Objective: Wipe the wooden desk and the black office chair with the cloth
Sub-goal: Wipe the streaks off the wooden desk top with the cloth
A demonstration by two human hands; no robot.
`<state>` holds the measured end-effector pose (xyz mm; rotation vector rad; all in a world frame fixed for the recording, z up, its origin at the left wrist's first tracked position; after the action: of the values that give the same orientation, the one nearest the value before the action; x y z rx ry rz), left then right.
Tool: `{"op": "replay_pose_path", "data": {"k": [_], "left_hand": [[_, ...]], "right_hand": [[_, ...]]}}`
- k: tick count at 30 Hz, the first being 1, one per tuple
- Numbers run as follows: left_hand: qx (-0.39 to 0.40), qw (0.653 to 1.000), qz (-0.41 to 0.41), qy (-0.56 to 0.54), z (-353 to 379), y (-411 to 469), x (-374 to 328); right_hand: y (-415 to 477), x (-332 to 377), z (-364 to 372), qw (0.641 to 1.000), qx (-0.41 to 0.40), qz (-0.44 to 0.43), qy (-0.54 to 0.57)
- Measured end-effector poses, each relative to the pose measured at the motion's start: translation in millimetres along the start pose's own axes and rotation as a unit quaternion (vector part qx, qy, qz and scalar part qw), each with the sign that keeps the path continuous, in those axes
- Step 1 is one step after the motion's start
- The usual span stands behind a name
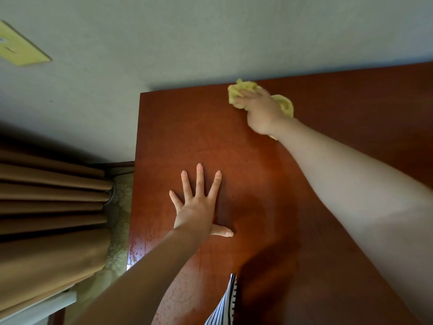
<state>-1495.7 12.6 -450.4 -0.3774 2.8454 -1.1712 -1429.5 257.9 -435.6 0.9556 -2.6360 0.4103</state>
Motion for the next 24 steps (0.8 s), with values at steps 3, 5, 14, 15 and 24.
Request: {"op": "replay_pose_path", "data": {"k": [3, 5, 14, 15, 24], "left_hand": [[0.002, 1.0, 0.0, -0.008, -1.3, -0.3, 0.4], [0.004, 1.0, -0.002, -0.013, -2.5, -0.7, 0.0], [0.0, 1.0, -0.009, -0.024, -7.1, -3.4, 0.6], [-0.002, 1.0, -0.009, -0.026, -7.4, -3.7, 0.8], [-0.016, 1.0, -0.001, -0.023, -6.5, -7.2, 0.1]], "right_hand": [[-21.9, 21.8, 14.6, 0.999, 0.014, -0.05, 0.01], [-41.9, 28.0, 21.3, 0.997, 0.017, -0.066, 0.021], [-162.2, 33.4, 40.9, 0.99, 0.026, -0.125, 0.052], [-177.8, 29.6, 40.8, 0.989, 0.028, -0.138, 0.045], [-251.7, -58.2, 16.7, 0.992, -0.042, -0.114, -0.024]]}}
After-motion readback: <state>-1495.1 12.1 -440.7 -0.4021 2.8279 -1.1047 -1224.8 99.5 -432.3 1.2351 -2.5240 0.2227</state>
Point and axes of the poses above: each hand's wrist, its own y-axis towards the middle knuckle, its own z-axis out of the palm, x = y × z, the point moved 4 cm from there along y, towards the middle knuckle, and after that the axes turned 1 degree about y, right-handed, at the moved point
